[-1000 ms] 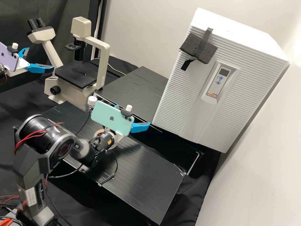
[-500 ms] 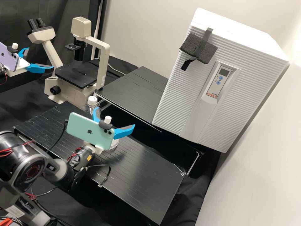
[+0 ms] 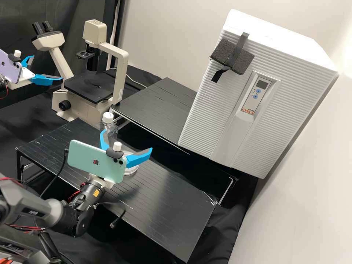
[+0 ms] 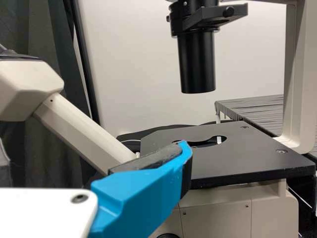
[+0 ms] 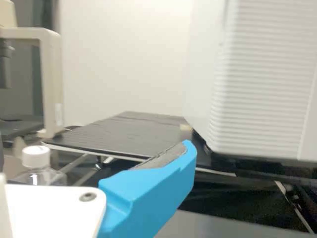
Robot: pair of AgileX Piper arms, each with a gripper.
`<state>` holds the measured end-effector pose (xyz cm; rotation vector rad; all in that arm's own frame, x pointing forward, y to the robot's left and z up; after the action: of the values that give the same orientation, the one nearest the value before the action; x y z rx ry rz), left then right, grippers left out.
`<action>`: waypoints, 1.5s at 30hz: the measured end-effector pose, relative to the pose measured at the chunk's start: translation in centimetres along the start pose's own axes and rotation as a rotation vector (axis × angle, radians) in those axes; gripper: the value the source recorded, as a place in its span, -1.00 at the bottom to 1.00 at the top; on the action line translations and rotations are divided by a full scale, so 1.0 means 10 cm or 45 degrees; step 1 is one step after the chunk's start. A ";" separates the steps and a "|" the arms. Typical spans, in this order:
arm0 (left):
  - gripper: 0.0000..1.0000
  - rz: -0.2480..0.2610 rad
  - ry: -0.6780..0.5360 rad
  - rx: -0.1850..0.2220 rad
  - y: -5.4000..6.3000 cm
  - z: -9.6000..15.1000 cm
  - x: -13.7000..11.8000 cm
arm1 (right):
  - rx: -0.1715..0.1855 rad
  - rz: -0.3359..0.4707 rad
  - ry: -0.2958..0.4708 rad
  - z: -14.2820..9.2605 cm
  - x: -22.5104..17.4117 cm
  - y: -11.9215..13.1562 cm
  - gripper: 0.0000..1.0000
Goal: Open the petri dish lid.
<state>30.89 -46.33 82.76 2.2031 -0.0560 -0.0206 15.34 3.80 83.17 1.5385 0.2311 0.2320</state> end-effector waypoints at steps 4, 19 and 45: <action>1.00 0.000 0.000 0.000 0.00 0.00 0.00 | -0.026 -0.020 0.044 -0.10 -0.04 0.00 1.00; 1.00 0.000 0.000 0.000 0.00 0.00 0.00 | 0.009 -0.155 -0.027 0.00 0.02 -0.14 1.00; 1.00 0.000 0.000 0.000 0.00 0.00 0.00 | -0.051 -0.243 -0.118 0.16 -0.05 -0.12 1.00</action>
<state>30.89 -46.33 82.76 2.2031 -0.0560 -0.0206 15.31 2.06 81.96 1.4726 0.2966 0.0148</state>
